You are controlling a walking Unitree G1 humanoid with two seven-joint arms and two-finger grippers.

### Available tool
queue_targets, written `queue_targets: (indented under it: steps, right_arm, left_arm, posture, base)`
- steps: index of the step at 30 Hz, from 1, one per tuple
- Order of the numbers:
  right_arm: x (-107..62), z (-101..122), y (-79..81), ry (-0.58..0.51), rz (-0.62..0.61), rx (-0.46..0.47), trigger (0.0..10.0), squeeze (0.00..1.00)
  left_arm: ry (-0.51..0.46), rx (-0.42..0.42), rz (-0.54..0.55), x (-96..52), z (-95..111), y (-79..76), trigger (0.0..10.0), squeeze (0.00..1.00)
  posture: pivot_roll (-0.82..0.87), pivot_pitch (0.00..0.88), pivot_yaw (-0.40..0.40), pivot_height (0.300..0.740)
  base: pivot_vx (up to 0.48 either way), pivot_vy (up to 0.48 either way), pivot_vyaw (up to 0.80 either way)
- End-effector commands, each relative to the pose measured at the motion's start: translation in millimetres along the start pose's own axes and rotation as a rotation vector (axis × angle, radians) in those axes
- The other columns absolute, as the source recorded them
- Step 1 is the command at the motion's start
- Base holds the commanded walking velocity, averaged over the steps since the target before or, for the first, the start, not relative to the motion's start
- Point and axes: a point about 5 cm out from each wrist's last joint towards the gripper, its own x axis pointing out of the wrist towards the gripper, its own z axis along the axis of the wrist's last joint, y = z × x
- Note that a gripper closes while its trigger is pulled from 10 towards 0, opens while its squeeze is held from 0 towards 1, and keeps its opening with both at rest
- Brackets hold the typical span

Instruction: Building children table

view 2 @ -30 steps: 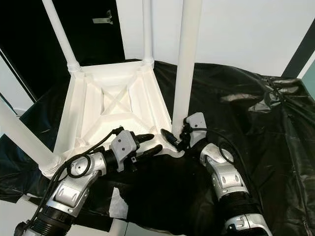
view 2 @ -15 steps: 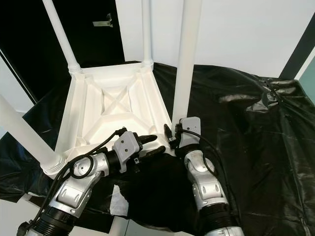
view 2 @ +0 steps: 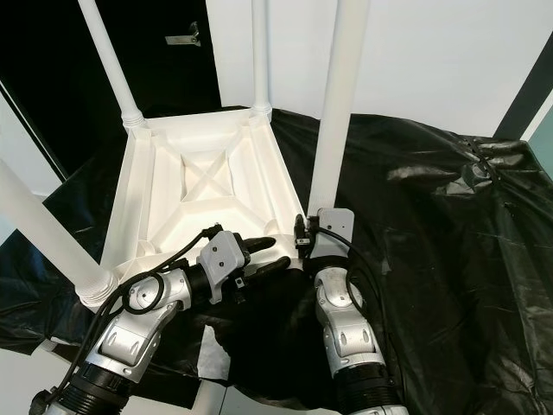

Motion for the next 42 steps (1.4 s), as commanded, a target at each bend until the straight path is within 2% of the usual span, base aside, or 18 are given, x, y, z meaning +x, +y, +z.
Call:
queue_targets:
  steps: [1,2,5,8,9,10,14,15,16,18,22,28,29,30,31,32,37,42]
  right_arm:
    - [-2.6,-5,-3.8,0.021,-0.006,0.009,10.0,0.00]
    - [-2.5,-3,-7.0,0.007,0.022,0.014,10.0,1.00]
    - [-3.1,0,-10.3,-0.010,0.055,0.018,10.0,1.00]
    - [-7.5,4,-19.1,-0.031,0.175,0.031,10.0,1.00]
    - [-7.5,4,-19.1,-0.031,0.175,0.031,10.0,1.00]
    - [-10.0,3,-27.0,-0.030,0.270,0.019,10.0,1.00]
    - [-10.5,3,-29.7,-0.025,0.317,0.001,10.0,1.00]
    - [-9.6,2,-32.4,-0.015,0.366,-0.009,10.0,0.00]
    - [-9.6,2,-32.4,-0.015,0.366,-0.009,10.0,0.00]
    - [-3.9,1,-35.0,0.004,0.472,-0.054,10.0,0.00]
    - [-0.2,1,-35.4,0.013,0.507,-0.071,10.0,0.00]
    - [17.4,3,-27.3,0.035,0.665,-0.128,10.0,0.00]
    - [19.5,4,-25.1,0.041,0.699,-0.142,3.8,0.00]
    - [19.5,4,-25.1,0.041,0.699,-0.142,3.8,0.00]
    - [20.3,5,-24.5,0.045,0.727,-0.150,3.1,0.00]
    - [20.3,5,-24.0,0.049,0.755,-0.158,0.0,0.00]
    - [19.5,3,-27.6,0.062,0.802,-0.165,0.0,0.00]
    - [18.2,-2,-33.5,0.075,0.791,-0.150,0.0,0.00]
  left_arm:
    - [0.003,-0.001,0.033,-0.7,1,1.2,10.0,0.00]
    - [0.004,-0.001,0.034,-0.7,1,1.1,10.0,0.00]
    - [0.005,-0.001,0.034,-1.0,0,0.9,10.0,0.00]
    - [0.008,0.001,0.035,-2.3,0,1.5,10.0,0.00]
    - [0.008,0.001,0.035,-2.3,0,1.5,10.0,0.00]
    - [0.009,0.004,0.035,-3.2,0,2.5,10.0,0.00]
    - [0.010,0.005,0.034,-3.6,0,3.0,10.0,0.00]
    - [0.011,0.006,0.032,-3.8,0,3.4,10.0,0.00]
    - [0.011,0.006,0.032,-3.8,0,3.4,10.0,0.00]
    - [0.012,0.009,0.028,-3.5,0,4.3,10.0,0.00]
    - [0.012,0.010,0.026,-3.3,0,4.3,10.0,0.00]
    - [0.012,0.013,0.020,-4.5,0,4.3,10.0,0.00]
    - [0.015,0.014,0.021,-5.9,0,4.3,10.0,0.00]
    - [0.015,0.014,0.021,-5.9,0,4.3,10.0,0.00]
    - [0.017,0.015,0.021,-6.9,-1,3.9,10.0,0.00]
    - [0.020,0.015,0.023,-8.1,-1,3.6,10.0,0.00]
    - [0.030,0.009,0.026,-11.0,-3,1.3,10.0,0.00]
    - [0.045,0.000,0.024,-15.1,-7,-1.5,10.0,0.00]
  posture:
    - [0.00,0.000,-0.017,0.740]
    - [0.00,0.000,-0.017,0.740]
    - [-0.01,0.000,-0.017,0.740]
    - [-0.01,0.000,-0.015,0.740]
    - [-0.01,0.000,-0.015,0.740]
    - [-0.01,0.000,-0.013,0.740]
    - [-0.01,0.000,-0.009,0.740]
    - [-0.01,0.000,-0.005,0.740]
    - [-0.01,0.000,-0.005,0.740]
    - [-0.01,0.000,0.000,0.740]
    - [-0.01,0.000,0.001,0.740]
    - [-0.01,0.000,0.002,0.740]
    - [0.01,0.000,-0.003,0.740]
    - [0.01,0.000,-0.003,0.740]
    - [0.01,0.000,-0.008,0.740]
    - [0.02,0.000,-0.009,0.740]
    - [0.02,0.000,-0.014,0.740]
    - [0.01,0.000,-0.014,0.740]
  base:
    - [0.000,0.000,0.00]
    - [0.000,0.000,0.00]
    - [0.000,0.000,0.00]
    - [0.000,0.000,0.00]
    - [0.000,0.000,0.00]
    - [0.000,0.000,0.00]
    - [0.000,0.000,0.00]
    - [0.000,0.000,0.00]
    - [0.000,0.000,0.00]
    - [0.000,0.000,0.00]
    - [0.000,0.000,0.00]
    - [0.000,0.000,0.00]
    - [0.000,0.000,0.00]
    - [0.000,0.000,0.00]
    - [0.000,0.000,0.00]
    - [0.000,0.000,0.00]
    - [0.000,0.000,0.00]
    - [0.000,0.000,0.00]
